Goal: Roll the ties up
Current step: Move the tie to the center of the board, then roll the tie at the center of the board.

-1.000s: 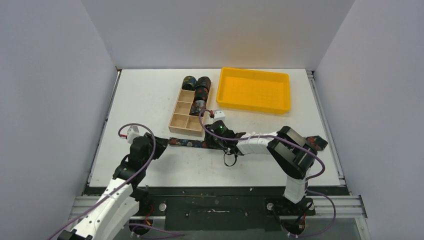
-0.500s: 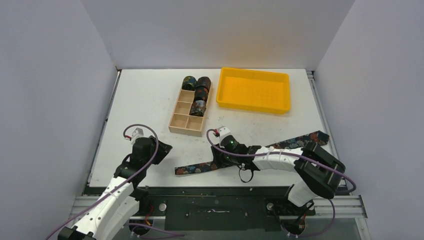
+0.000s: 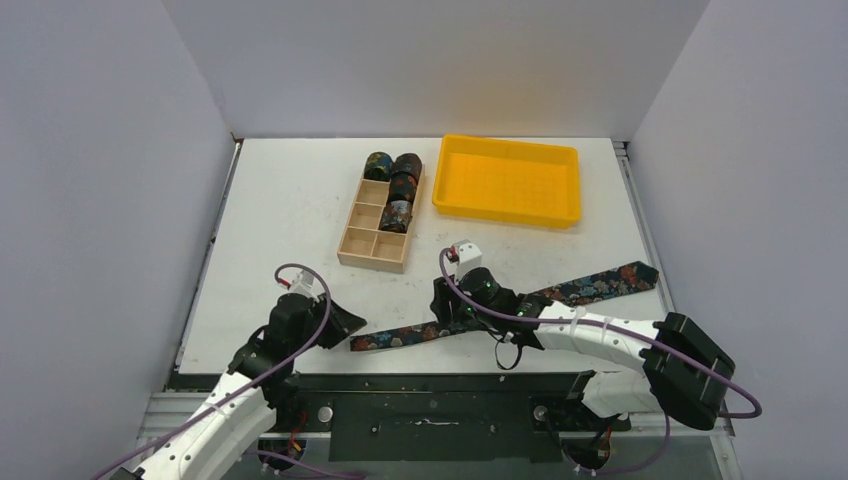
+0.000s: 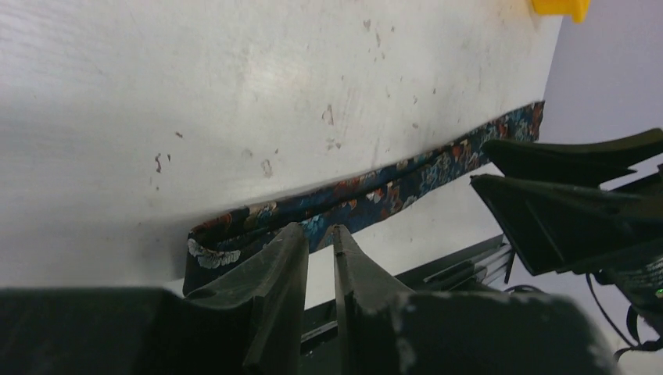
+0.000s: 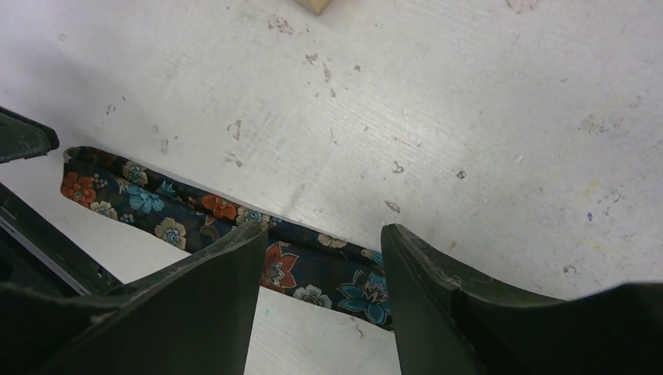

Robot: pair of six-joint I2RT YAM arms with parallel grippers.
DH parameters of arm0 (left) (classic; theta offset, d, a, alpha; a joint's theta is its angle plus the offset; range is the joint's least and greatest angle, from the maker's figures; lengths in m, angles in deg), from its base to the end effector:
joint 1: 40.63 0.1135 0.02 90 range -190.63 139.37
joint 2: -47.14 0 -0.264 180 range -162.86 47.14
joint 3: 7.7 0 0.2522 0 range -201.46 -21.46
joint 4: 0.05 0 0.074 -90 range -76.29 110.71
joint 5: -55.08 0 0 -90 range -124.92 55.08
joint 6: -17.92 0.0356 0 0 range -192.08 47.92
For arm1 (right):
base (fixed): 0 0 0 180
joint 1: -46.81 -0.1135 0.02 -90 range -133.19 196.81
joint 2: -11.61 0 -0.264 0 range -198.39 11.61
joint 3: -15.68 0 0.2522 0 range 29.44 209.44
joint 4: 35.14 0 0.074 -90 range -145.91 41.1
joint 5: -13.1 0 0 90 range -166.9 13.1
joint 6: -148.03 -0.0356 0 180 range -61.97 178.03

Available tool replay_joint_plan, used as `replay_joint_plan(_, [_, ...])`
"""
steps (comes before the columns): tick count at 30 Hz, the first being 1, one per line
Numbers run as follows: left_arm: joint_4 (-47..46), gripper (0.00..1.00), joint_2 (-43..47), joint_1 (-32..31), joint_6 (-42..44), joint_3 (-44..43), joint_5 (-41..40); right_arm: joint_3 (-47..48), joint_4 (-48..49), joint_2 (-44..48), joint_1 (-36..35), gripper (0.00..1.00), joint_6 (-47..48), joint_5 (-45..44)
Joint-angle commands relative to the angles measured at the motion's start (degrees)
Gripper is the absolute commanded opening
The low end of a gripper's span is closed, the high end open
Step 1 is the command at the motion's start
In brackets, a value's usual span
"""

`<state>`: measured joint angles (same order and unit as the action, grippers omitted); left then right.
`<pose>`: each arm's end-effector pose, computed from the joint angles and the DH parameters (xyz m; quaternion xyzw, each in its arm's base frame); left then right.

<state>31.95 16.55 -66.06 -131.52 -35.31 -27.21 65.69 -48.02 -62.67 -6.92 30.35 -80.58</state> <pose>0.1191 -0.0619 0.1721 -0.2291 0.8553 -0.3550 0.2999 0.1590 0.2129 0.1978 -0.1878 0.8752 0.2683 0.3559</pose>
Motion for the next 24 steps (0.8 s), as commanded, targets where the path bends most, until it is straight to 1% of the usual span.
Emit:
replay_joint_plan(1, [0.67,0.15,3.47,-2.71,-2.68,3.96,1.92,-3.82,2.61,1.97,-0.49,0.56,-1.98,-2.63])
replay_joint_plan(5, [0.71,0.07,4.29,-2.91,-4.16,6.54,1.44,-5.89,4.05,3.19,-0.65,0.55,-4.12,-2.71])
replay_joint_plan(10, [0.71,0.03,2.76,-2.87,-4.08,7.52,-2.31,-7.00,4.74,3.18,-1.15,0.54,-5.83,-2.29])
replay_joint_plan(12, [1.80,0.01,1.96,-2.92,-5.66,8.40,-4.61,-7.38,4.74,3.08,-1.47,0.54,-6.04,-2.29])
replay_joint_plan(16, [1.87,0.01,3.03,-2.89,-9.11,11.65,-7.08,-7.60,5.00,3.26,-2.67,0.55,-5.24,-1.32])
replay_joint_plan(19, [1.50,0.01,5.89,-2.88,-10.81,13.10,-7.26,-6.00,4.45,2.80,-6.02,0.56,-4.24,-3.74])
replay_joint_plan(24, [5.83,0.04,10.01,-2.81,-11.23,11.85,-11.26,0.42,1.20,-2.22,-11.33,0.56,-0.73,-9.65])
